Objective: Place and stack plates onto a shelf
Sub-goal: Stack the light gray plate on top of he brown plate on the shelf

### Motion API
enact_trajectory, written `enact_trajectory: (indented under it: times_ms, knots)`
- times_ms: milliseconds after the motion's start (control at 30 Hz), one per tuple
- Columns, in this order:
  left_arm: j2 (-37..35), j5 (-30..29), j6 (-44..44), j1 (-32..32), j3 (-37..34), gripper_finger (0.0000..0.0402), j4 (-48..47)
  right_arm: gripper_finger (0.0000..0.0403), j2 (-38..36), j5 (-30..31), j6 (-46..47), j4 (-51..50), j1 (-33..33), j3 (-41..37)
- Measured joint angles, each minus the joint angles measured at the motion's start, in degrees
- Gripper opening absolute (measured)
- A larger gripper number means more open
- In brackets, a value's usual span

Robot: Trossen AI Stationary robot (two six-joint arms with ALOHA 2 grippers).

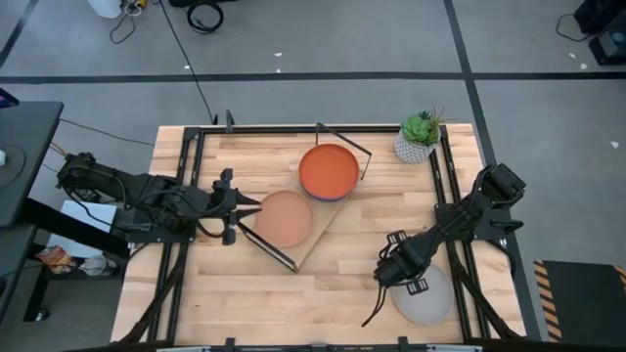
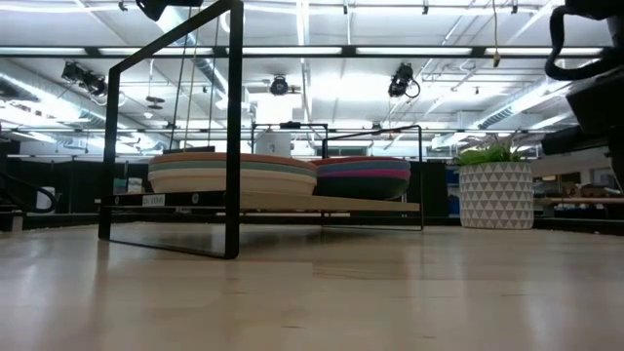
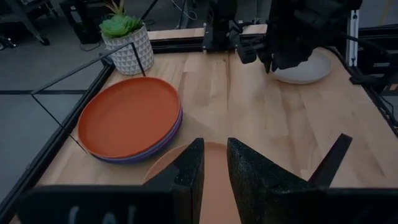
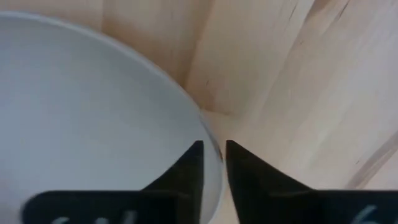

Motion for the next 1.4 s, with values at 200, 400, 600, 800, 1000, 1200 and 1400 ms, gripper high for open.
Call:
enact_trajectory:
  times_ms: [200,400,600,800,1000,1200,1400]
  knots:
    - [0.1,5.8,1.2,0.0,0.0,0.0078,0.2,0.0011,-0.1,-1.8,-0.3,0.8,-0.3,-1.3]
    - [2.7,1.5,7.7,-1.0,0.0,0.0078,4.8,0.0007,-1.5,-1.9,-3.0,-2.0,-4.1,0.4]
    - [10.0,-1.3,13.4,-0.9,0.4,0.0078,8.9,0.0005,-7.3,-4.9,-7.9,-2.1,-10.7,1.0]
    - [18.2,-3.0,20.3,-3.1,6.5,0.0078,9.3,0.0005,-14.7,-10.5,-8.1,-1.3,-21.1,1.1]
    - [28.6,-5.2,31.3,-6.0,11.7,0.0100,10.0,0.0006,-19.7,-18.8,-1.9,-0.7,-29.9,1.1]
    - [39.2,-12.3,41.9,-8.5,15.7,0.0155,15.2,0.0007,-21.1,-21.5,3.9,0.3,-33.7,1.1]
    - [47.6,-14.7,51.6,-8.8,20.0,0.0185,24.7,0.0007,-20.6,-21.9,7.7,3.9,-35.0,1.1]
